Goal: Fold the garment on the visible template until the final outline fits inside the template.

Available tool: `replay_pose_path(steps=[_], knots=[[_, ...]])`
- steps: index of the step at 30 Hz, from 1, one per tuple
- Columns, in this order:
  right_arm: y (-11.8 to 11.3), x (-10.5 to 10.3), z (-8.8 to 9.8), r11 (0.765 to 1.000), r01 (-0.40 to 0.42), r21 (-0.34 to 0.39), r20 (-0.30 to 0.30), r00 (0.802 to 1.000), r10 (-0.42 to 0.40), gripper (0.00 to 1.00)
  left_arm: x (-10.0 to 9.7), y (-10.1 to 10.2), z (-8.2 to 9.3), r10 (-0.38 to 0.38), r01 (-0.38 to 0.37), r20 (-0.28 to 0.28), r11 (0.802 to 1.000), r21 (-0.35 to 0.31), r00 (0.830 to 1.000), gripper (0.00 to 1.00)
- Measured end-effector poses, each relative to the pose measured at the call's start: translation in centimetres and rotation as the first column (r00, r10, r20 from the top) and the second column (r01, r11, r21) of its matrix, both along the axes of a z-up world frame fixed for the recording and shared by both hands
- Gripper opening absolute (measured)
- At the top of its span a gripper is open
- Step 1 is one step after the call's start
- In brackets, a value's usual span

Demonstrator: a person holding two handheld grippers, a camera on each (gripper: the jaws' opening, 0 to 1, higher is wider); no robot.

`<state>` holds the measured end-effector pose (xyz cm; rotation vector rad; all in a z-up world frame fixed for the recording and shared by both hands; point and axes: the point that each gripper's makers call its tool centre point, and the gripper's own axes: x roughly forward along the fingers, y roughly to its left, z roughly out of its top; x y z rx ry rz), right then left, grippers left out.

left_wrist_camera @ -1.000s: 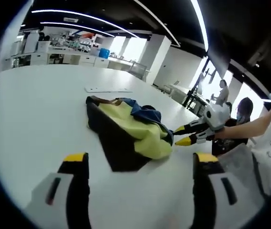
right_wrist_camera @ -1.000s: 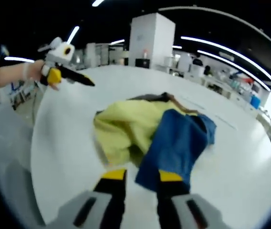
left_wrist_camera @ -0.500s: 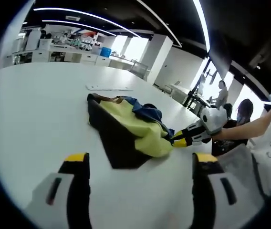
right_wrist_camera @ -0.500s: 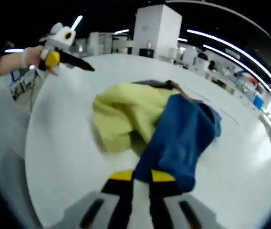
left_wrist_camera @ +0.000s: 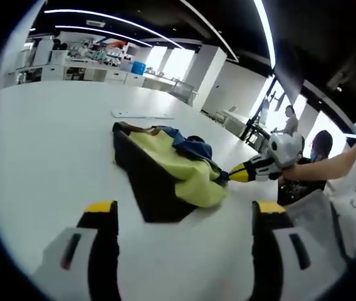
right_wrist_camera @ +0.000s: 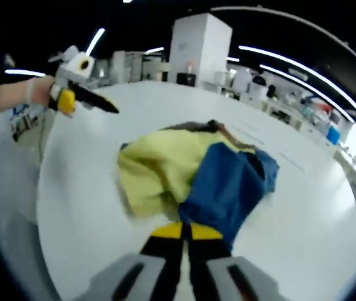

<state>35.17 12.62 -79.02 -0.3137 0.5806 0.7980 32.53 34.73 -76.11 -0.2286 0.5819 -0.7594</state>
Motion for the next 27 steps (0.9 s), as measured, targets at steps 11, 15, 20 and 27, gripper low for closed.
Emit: replay_pose_path(steps=[11, 15, 20, 27], knots=[[-4.8, 3.3, 7.7, 0.958, 0.182, 0.222, 0.028, 0.981, -0.193, 0.00, 0.2, -0.5, -0.3, -0.010, 0.010, -0.004, 1.000, 0.001, 1.000, 0.85], [-7.4, 4.4, 9.0, 0.946, 0.232, 0.225, 0.049, 0.967, -0.249, 0.00, 0.3, -0.8, -0.1, -0.008, 0.008, 0.000, 1.000, -0.004, 1.000, 0.85], [-10.7, 5.2, 9.6, 0.927, 0.305, 0.219, 0.049, 0.945, -0.322, 0.00, 0.5, -1.0, -0.1, -0.009, 0.009, 0.003, 1.000, -0.004, 1.000, 0.85], [-15.5, 6.1, 9.5, 0.904, 0.385, 0.186, 0.044, 0.916, -0.399, 0.00, 0.6, -1.0, -0.2, -0.010, 0.010, -0.004, 1.000, -0.004, 1.000, 0.84]])
